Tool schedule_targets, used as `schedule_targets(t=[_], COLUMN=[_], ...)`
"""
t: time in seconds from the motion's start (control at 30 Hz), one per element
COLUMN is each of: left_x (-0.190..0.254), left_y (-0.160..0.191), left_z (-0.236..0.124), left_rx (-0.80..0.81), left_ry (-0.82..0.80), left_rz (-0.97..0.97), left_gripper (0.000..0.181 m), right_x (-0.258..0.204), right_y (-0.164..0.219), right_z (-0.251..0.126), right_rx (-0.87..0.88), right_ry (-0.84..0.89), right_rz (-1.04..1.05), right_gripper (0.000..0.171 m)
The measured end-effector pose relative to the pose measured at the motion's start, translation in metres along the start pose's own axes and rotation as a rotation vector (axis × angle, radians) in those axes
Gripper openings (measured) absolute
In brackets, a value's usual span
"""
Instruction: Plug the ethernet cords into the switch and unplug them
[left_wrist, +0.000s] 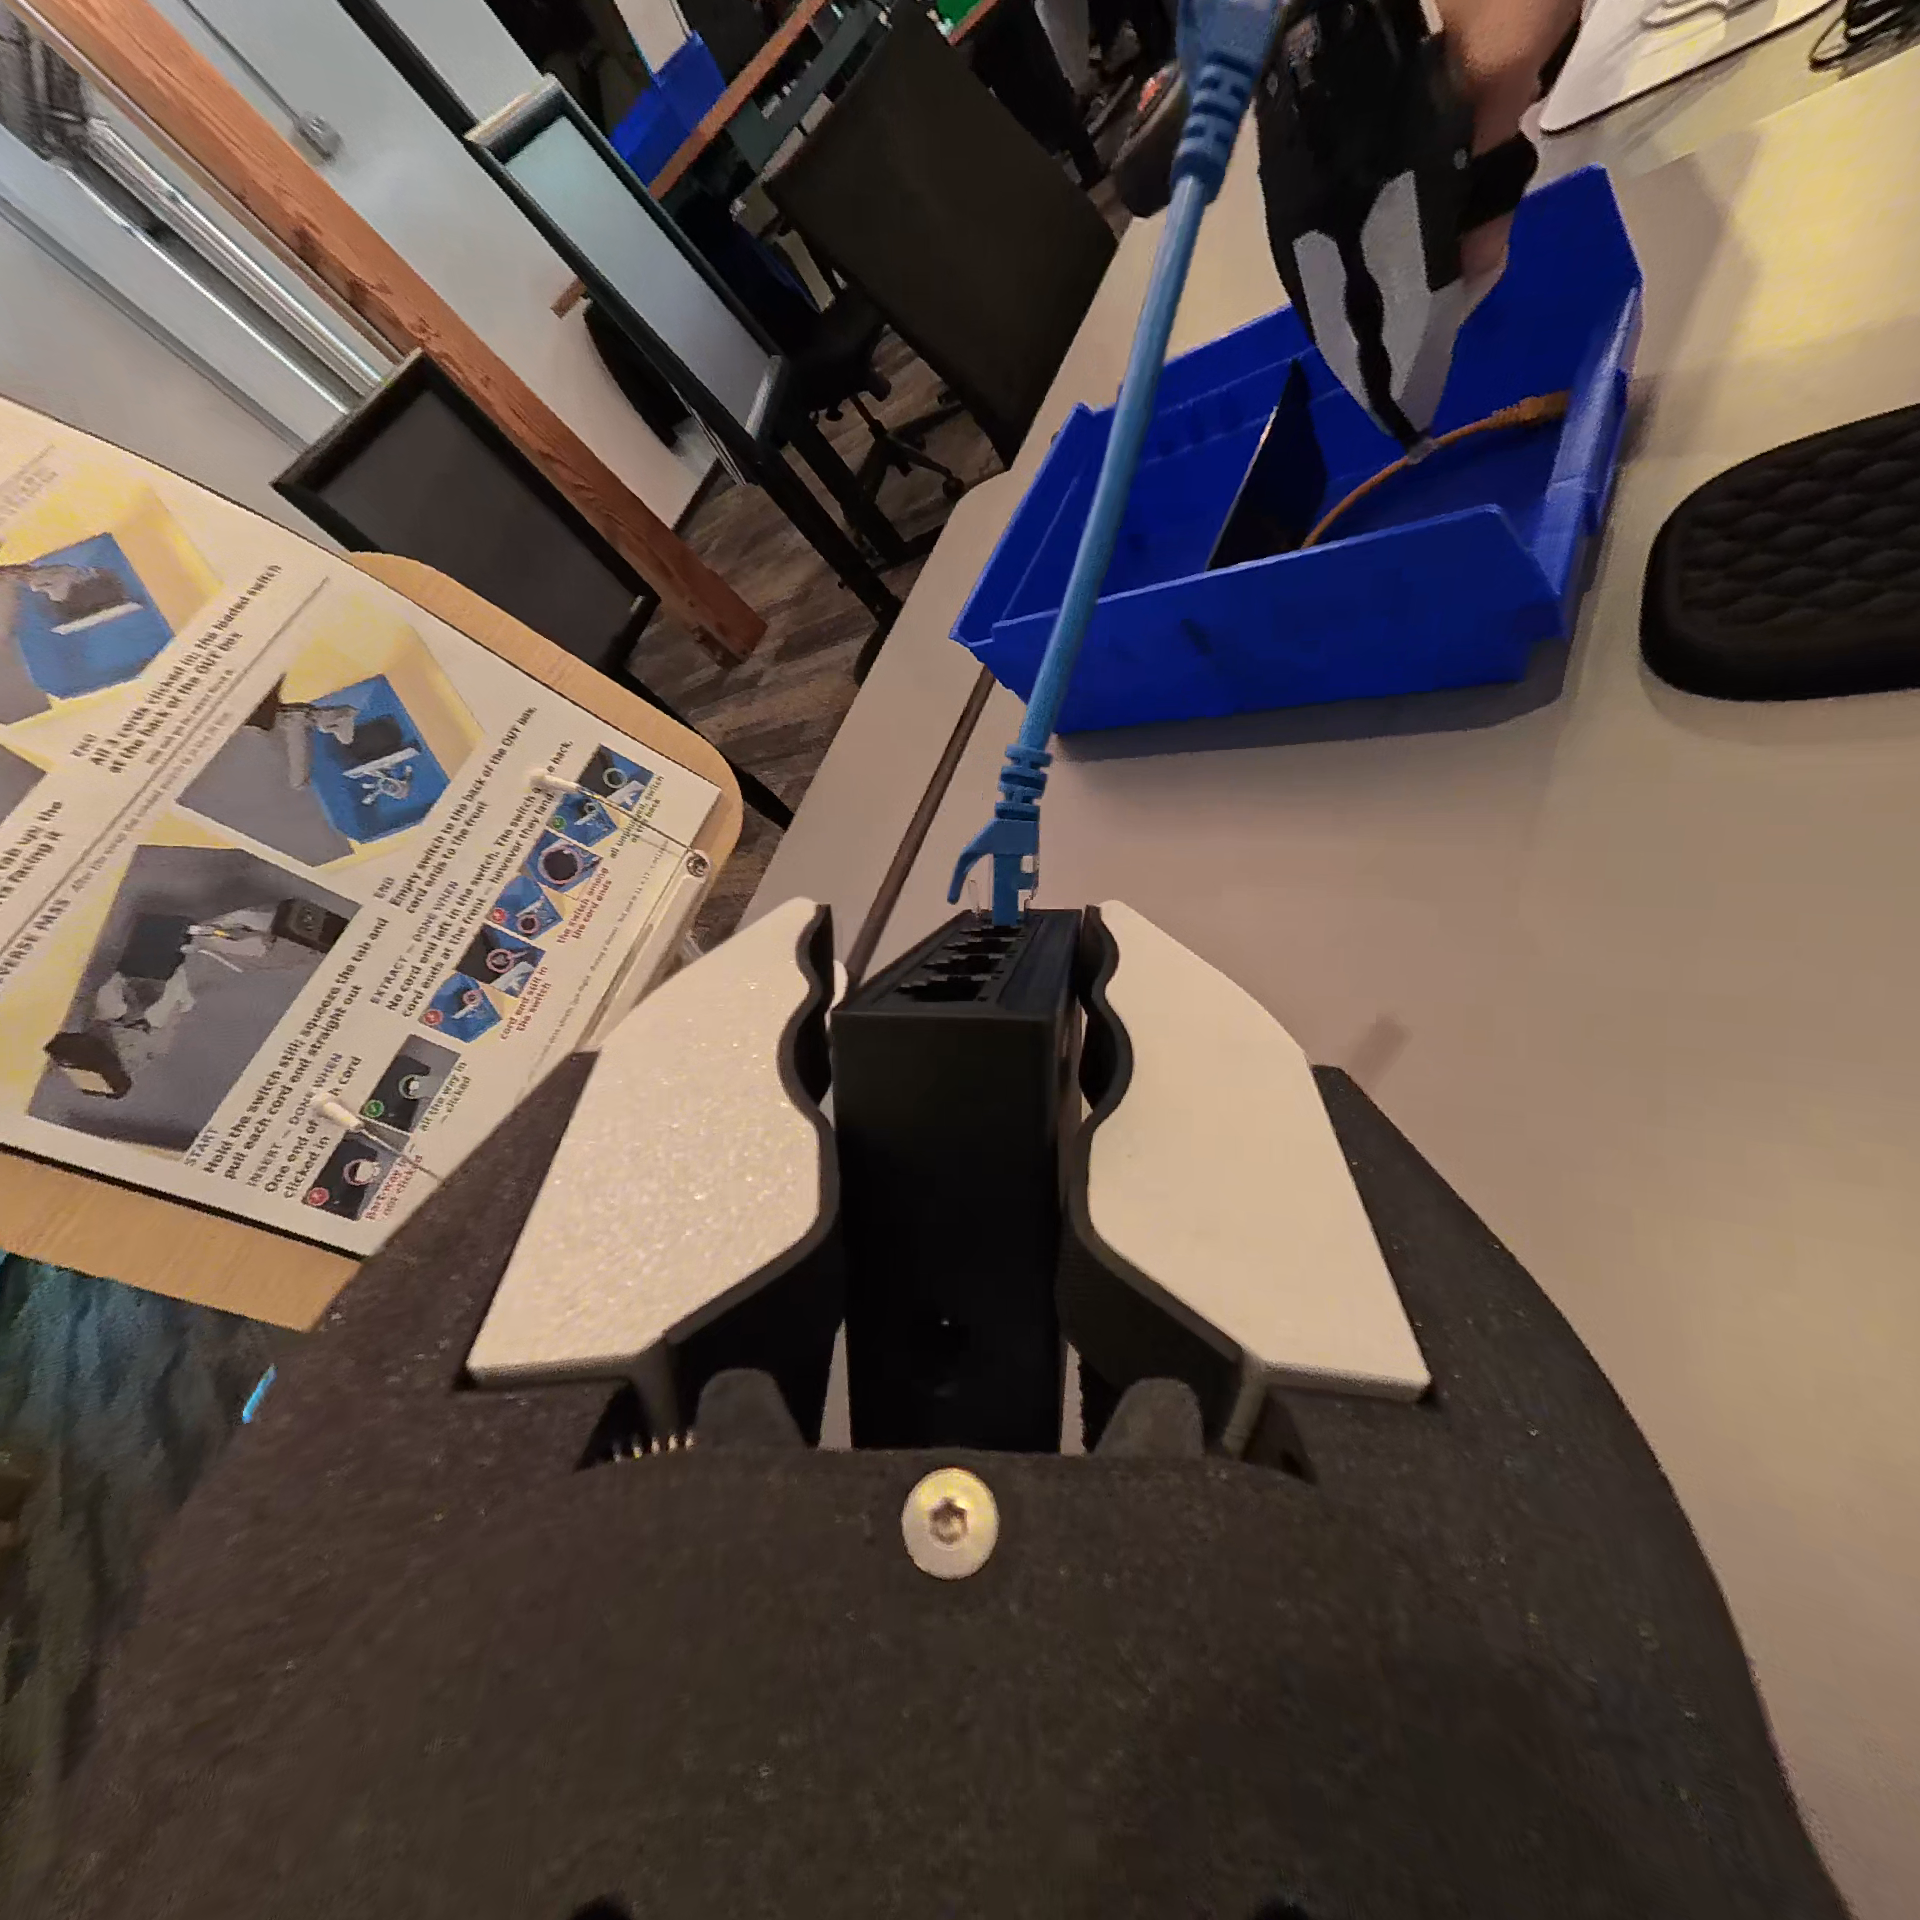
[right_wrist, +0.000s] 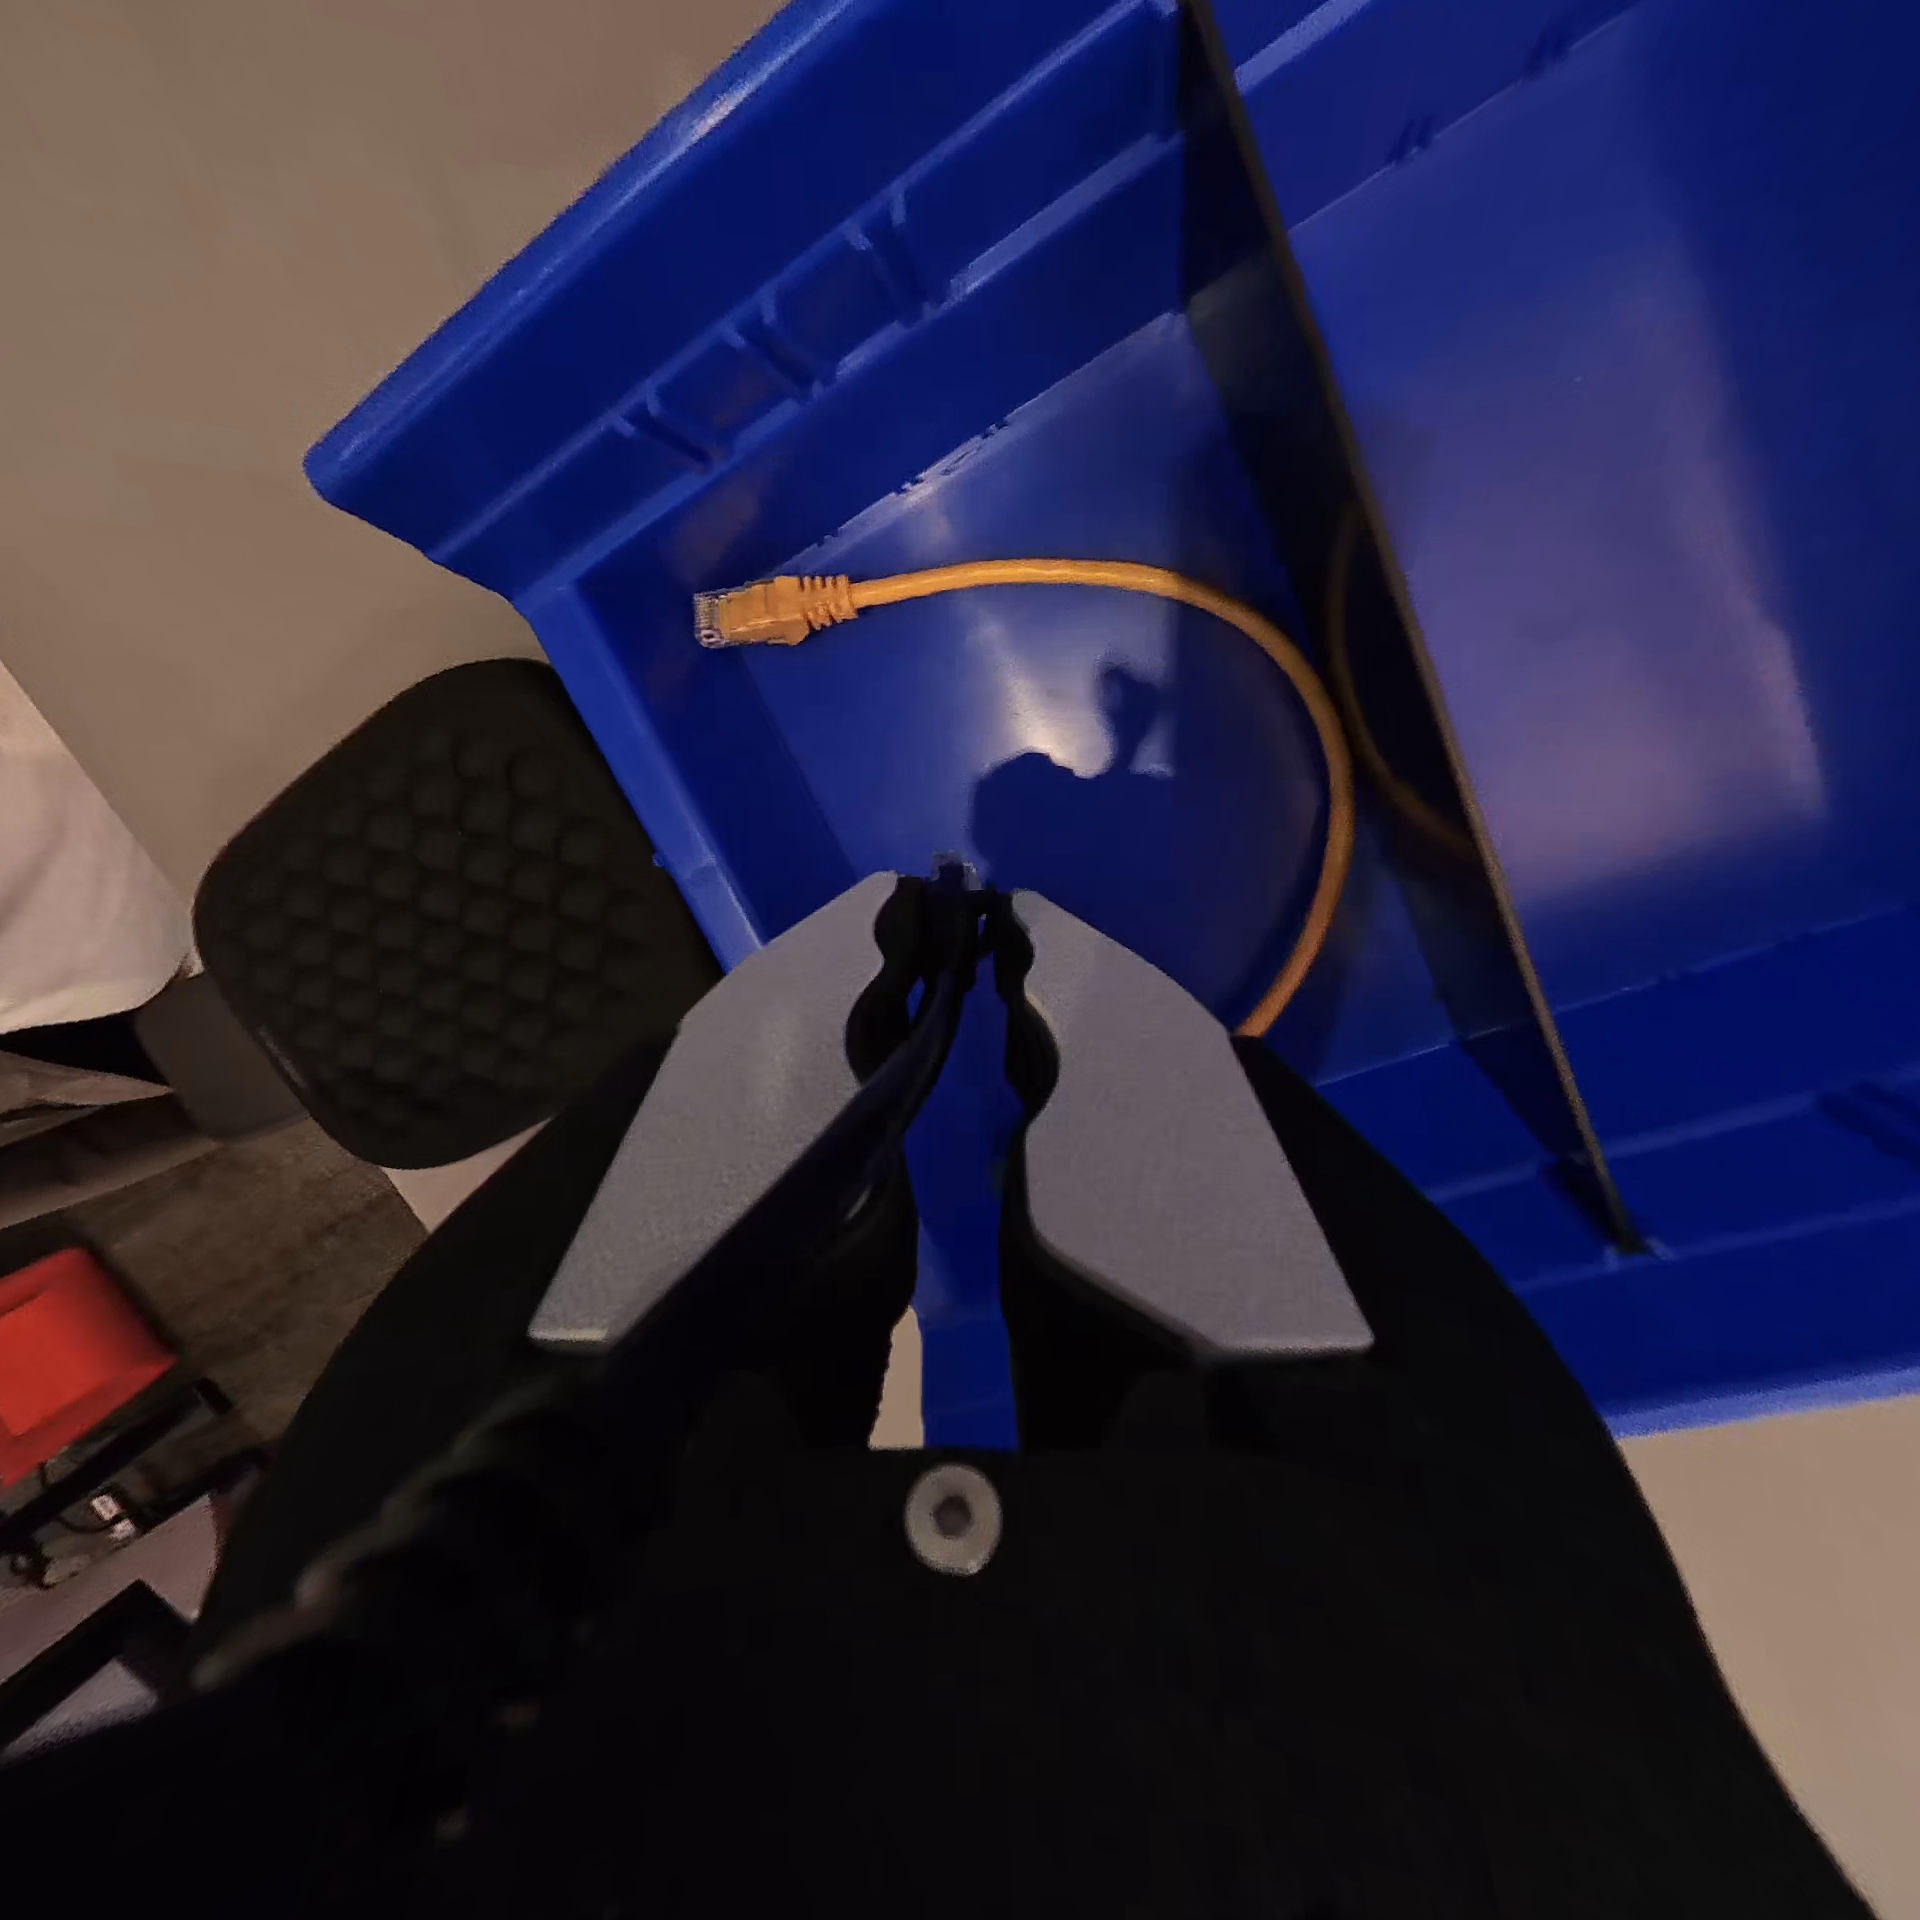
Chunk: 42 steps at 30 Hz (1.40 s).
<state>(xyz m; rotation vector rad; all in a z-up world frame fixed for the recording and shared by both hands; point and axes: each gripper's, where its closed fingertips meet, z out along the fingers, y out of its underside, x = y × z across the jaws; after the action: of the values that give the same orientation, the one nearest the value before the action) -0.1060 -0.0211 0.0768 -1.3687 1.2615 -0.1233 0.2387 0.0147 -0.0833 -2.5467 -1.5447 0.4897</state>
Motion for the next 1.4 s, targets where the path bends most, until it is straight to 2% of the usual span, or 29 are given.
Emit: schedule_targets(t=[0.2,0.67,1.13,1.4], left_x=[0.004,0.011,0.011,0.012], left_y=[-0.005,-0.033,-0.024,-0.02], left_z=[0.0,-0.019,-0.012,-0.009], left_rx=[0.052,0.293,0.214,0.187], left_ry=[-0.006,0.016,0.018,0.023], left_rz=[0.073,0.14,0.145,0.14], left_gripper=[0.046,0.046,0.045,0.046], right_x=[0.012,0.024,0.038,0.043], right_y=[0.027,0.035,0.049,0.047], right_z=[0.014,0.013,0.022,0.022], right_rx=[-0.153,-0.164,-0.277,-0.286], right_ry=[0.03,0.063,0.13,0.168], right_rz=[0.005,0.038,0.057,0.026], right_gripper=[0.012,0.013,0.014,0.015])
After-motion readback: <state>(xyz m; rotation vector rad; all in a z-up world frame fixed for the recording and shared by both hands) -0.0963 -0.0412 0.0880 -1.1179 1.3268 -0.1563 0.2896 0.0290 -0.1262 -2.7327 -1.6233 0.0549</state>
